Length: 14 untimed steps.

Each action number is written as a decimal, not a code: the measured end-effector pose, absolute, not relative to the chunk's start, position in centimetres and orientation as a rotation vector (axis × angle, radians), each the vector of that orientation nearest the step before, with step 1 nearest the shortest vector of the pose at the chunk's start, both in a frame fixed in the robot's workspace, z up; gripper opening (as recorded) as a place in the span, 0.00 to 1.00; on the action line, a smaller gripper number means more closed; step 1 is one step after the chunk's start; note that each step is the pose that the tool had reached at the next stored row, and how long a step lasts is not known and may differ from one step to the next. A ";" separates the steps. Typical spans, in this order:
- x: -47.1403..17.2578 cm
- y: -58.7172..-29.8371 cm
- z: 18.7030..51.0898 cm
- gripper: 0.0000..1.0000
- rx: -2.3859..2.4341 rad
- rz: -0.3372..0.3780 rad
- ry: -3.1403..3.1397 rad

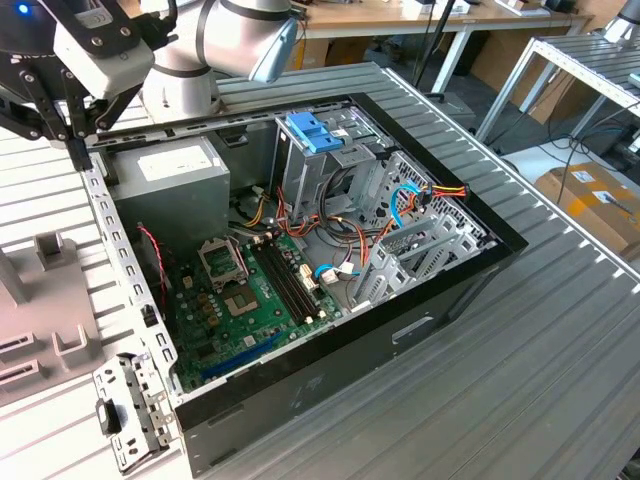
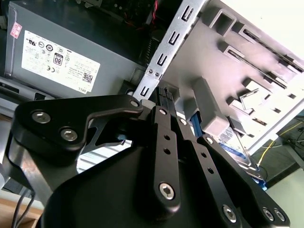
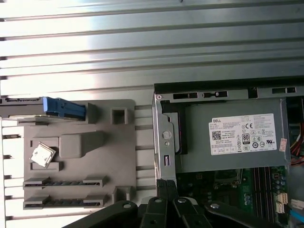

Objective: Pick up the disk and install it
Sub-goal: 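Reach for the disk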

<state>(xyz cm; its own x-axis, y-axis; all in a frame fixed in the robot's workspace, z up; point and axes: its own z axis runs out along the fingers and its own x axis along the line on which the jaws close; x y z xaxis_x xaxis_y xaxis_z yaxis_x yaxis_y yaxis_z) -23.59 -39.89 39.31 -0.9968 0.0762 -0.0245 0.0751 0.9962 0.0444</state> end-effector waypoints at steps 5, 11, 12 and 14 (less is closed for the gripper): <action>-23.9 -39.9 39.3 0.11 0.118 0.068 3.112; -24.2 -39.9 39.3 0.11 0.118 0.068 3.112; -24.3 -39.9 39.3 0.11 0.118 0.068 3.113; -24.4 -39.9 39.3 0.11 0.118 0.068 3.113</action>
